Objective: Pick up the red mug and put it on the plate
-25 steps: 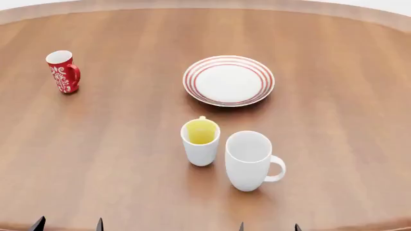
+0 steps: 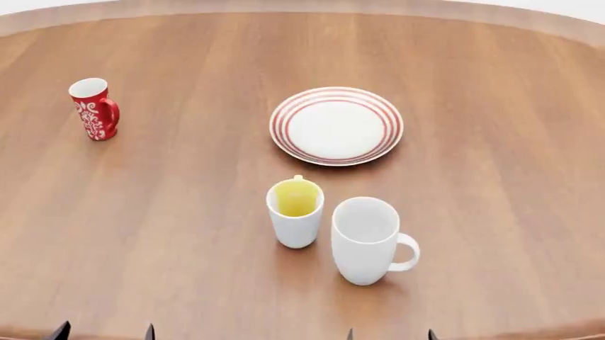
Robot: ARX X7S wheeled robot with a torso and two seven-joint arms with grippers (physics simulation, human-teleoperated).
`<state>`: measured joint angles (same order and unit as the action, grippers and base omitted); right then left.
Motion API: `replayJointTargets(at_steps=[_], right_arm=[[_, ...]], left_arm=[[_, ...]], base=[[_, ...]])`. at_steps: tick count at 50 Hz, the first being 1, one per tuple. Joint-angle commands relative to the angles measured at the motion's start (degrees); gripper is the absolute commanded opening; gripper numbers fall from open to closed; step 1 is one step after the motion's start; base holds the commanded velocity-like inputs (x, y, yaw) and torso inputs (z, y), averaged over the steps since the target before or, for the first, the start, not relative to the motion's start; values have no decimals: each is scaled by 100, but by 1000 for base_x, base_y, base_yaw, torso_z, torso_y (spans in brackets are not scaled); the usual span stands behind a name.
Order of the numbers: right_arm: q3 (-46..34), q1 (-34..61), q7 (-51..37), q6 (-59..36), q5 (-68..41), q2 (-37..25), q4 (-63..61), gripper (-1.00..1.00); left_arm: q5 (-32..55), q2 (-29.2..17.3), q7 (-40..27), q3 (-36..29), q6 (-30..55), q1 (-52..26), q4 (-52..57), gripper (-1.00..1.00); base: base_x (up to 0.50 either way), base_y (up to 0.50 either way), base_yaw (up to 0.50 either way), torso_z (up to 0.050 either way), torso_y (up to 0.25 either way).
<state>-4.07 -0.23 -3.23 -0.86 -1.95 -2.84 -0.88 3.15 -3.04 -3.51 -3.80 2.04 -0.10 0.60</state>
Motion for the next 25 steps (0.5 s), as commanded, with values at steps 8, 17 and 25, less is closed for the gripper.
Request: replayJointTargets(at_steps=[8,17,25], right_arm=[[-99,41,-86,-184,-80,-83,-129,100],[-149,451,-60,-1841,-365,-250,-1313,100],[81,1210,-1,-3781,-1047,-400,-2381,100]], left_arm=[[81,-84,-108,-103,173,-49,28,100],[371,-281,-83,-215,1971,-321,1500,100],[597,-389,-141,-230,3347,-1036,2216,100]], base=[[0,0,0,0,0],[0,0,0,0,0],[0,0,0,0,0]])
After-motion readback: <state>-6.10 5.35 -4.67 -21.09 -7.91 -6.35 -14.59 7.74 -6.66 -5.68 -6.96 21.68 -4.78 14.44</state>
